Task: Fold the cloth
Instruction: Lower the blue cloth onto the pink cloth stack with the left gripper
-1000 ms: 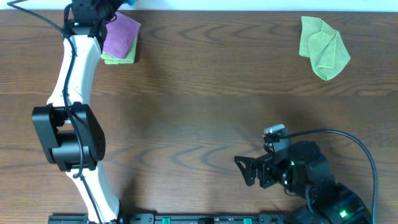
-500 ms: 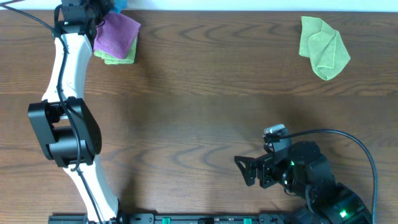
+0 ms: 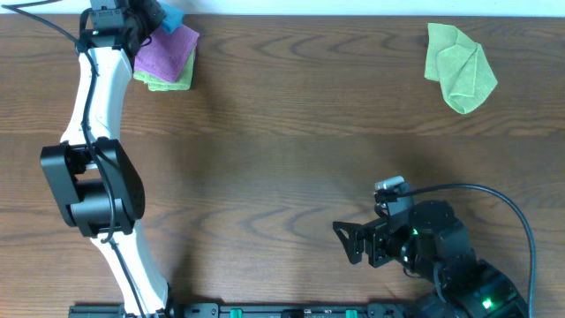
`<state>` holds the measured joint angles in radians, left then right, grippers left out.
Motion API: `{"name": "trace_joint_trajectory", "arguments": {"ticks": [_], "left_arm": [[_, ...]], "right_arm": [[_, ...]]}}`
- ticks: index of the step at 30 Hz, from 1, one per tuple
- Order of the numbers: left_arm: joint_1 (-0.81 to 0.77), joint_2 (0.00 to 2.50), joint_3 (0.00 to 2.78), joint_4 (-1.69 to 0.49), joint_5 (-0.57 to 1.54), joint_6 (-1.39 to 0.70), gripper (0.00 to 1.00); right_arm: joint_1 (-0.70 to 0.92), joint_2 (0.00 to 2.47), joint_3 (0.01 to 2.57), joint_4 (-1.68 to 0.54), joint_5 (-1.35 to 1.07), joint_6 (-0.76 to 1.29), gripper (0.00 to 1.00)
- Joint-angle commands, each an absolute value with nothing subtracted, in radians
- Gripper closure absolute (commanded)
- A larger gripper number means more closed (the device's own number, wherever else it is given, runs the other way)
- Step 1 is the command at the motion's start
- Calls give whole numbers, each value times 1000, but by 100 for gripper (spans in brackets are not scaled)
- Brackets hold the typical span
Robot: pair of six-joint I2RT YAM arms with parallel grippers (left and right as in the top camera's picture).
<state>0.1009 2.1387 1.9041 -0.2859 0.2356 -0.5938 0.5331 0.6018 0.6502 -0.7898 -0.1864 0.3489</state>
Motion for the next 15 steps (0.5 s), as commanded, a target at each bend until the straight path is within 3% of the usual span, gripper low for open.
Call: {"name": "trace_joint_trajectory", "arguments": {"ticks": [1,15], "left_arm": [[90,2164,1930,-282,232,-596,94],[63,2176,1930,-268,255,-681,94]], "right_arm": [[529,602,643,-790,-183,359,1],[529,602,643,-791,-183,359,1]]}}
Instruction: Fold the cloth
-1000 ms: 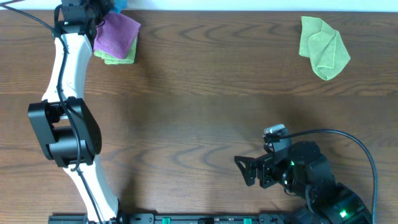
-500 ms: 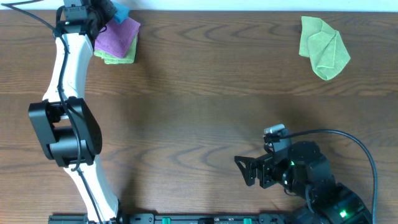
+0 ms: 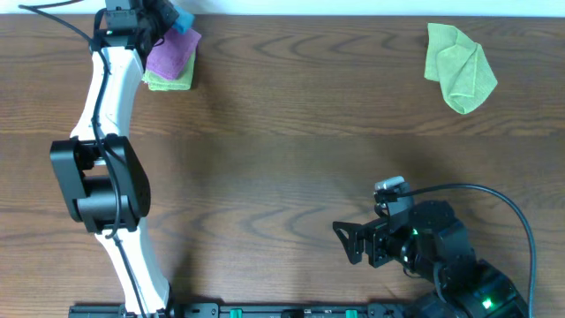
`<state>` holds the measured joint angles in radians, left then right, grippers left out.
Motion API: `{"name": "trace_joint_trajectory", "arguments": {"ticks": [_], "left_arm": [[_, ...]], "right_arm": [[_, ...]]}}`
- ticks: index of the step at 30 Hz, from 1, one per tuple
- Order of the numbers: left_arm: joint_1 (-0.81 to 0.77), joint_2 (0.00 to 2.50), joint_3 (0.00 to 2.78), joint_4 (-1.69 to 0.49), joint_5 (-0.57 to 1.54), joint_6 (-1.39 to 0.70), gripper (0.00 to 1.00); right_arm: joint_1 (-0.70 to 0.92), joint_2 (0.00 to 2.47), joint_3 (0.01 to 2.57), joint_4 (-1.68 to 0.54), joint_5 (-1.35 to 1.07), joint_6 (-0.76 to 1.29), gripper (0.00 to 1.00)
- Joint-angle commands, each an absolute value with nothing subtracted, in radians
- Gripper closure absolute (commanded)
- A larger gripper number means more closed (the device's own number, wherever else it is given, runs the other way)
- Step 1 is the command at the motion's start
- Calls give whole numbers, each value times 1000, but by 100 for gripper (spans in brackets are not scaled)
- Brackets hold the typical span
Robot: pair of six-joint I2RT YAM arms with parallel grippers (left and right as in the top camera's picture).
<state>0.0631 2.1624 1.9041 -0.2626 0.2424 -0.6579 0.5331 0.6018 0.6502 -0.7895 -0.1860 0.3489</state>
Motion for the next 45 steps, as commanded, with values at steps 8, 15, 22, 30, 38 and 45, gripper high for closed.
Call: {"name": "trace_joint_trajectory", "arguments": {"ticks": [8,15,22,30,38,45], "left_arm": [[65,2176,1930,-372,206,-662,94],[65,2184,1916,-450,144,-637,94],[66,2185,1871,-450,112,-623,87],[69,2185,1869,-468,111,-605,61],[92,2184,1870,-535,116,-604,50],[126,2182,1870,-604,131,-559,40]], "right_arm": [[529,602,643,-790,-183,359,1],[529,602,643,-791,-183,359,1],[529,602,643,-791,-183,359,1],[529,602,643,-791,-183,359,1],[529,602,643,-791,-183,359,1],[529,602,643,-791,-183,359,1]]}}
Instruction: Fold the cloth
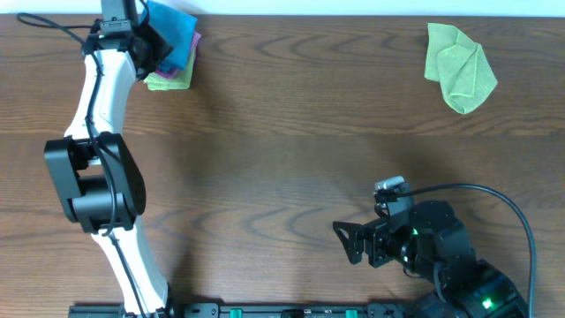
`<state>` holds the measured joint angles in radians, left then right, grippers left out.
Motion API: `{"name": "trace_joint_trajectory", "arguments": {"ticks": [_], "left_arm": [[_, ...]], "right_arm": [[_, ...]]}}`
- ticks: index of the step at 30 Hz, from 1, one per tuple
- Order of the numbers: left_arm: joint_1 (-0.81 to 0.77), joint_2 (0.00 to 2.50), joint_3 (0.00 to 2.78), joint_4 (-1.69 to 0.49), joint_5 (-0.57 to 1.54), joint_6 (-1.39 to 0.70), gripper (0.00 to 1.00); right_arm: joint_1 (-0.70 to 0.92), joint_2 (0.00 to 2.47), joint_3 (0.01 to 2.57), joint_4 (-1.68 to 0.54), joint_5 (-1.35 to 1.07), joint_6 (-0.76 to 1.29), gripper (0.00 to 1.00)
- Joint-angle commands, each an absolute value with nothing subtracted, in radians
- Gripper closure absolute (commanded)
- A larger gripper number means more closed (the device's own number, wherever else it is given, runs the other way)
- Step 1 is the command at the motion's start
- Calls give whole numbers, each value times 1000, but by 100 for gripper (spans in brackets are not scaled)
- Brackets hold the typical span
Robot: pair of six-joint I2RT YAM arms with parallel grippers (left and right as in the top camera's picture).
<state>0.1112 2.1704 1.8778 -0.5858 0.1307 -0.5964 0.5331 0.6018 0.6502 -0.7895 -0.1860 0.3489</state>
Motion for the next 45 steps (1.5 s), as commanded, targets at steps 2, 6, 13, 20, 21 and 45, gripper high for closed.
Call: {"name": "trace_joint_trajectory", "arguments": {"ticks": [2,6,13,20,21,45], "left_arm": [[131,2180,1870,-616,131,-538,36],[140,2176,1870,-625,131,-516,32],[145,2136,1871,-620,127,-463,21],[146,2088,1871,-625,104,-418,12],[146,2082,1871,-625,93,-418,12],[142,2082,1871,-470,105,-443,94]], "right_arm": [[529,602,643,-791,-183,359,1],[529,602,643,-791,-183,359,1],[529,602,643,-790,-183,359,1],[529,602,643,-791,-183,359,1],[529,602,643,-791,-183,359,1],[529,602,643,-791,-183,359,1]]}}
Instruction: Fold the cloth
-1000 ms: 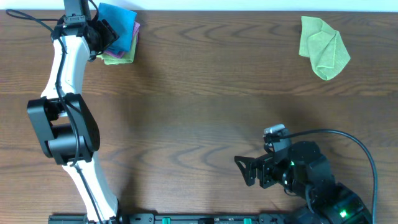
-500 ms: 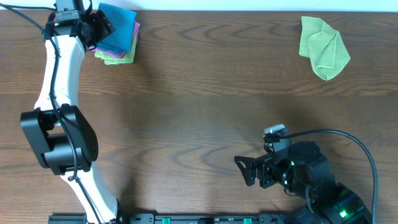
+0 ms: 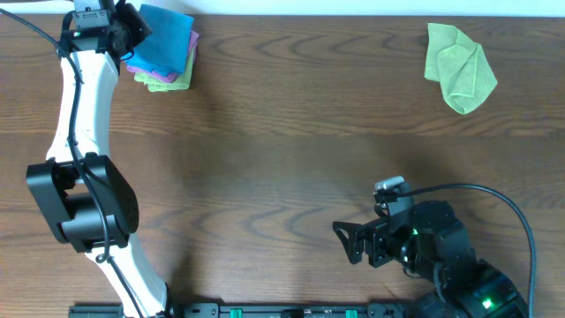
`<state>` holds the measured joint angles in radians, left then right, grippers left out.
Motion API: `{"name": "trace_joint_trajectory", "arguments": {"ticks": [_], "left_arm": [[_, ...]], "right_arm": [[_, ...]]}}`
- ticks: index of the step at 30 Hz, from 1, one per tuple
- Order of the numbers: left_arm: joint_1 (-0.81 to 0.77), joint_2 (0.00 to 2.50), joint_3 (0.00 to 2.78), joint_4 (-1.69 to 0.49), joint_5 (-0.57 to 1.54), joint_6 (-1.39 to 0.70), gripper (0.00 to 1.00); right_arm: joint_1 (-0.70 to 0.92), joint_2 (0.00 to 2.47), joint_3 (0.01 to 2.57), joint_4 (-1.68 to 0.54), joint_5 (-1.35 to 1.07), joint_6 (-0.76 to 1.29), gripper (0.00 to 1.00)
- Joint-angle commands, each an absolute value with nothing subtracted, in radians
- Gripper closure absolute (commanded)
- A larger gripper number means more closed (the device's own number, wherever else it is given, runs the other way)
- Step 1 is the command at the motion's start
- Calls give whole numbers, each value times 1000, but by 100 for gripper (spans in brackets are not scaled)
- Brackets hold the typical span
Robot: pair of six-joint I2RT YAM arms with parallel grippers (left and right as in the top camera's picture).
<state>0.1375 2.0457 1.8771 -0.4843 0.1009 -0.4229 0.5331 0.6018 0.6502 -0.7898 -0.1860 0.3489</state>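
Note:
A folded blue cloth (image 3: 165, 40) lies flat on top of a pile at the far left, over a purple cloth (image 3: 191, 44) and a light green one (image 3: 166, 82). My left gripper (image 3: 131, 25) sits just off the blue cloth's left edge, open and holding nothing. A crumpled light green cloth (image 3: 459, 66) lies at the far right of the table. Near the front edge, right of centre, my right gripper (image 3: 346, 241) rests open and empty, pointing left.
The left arm (image 3: 84, 124) stretches from the front left up to the far left corner. The right arm's base and cable (image 3: 494, 199) fill the front right. The brown wooden table (image 3: 291, 132) spans the view.
The left gripper was over the blue cloth on the pile. It now sits to the left of the cloth, which lies spread flat and uncovered. The right arm has not moved.
The left gripper first held a small blue bundle at the far edge beside the purple-topped pile, and held it there still half a second later. Then the blue cloth lay over the pile under the gripper. Now the gripper is off it to the left.

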Motion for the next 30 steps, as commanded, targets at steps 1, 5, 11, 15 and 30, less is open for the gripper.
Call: {"name": "trace_joint_trajectory", "arguments": {"ticks": [1,5,11,15,30], "left_arm": [[142,2091,1871,-459,106,-443,94],[141,2153,1871,-410,128,-450,94],[141,2230,1871,-374,122,-453,94],[141,2265,1871,-361,120,-453,94],[140,2278,1871,-359,73,-452,94]], "right_arm": [[529,602,643,-790,-183,359,1],[529,602,643,-790,-183,359,1],[529,602,643,-790,-183,359,1],[529,602,643,-791,-183,359,1],[529,602,643,-790,-183,359,1]]}}
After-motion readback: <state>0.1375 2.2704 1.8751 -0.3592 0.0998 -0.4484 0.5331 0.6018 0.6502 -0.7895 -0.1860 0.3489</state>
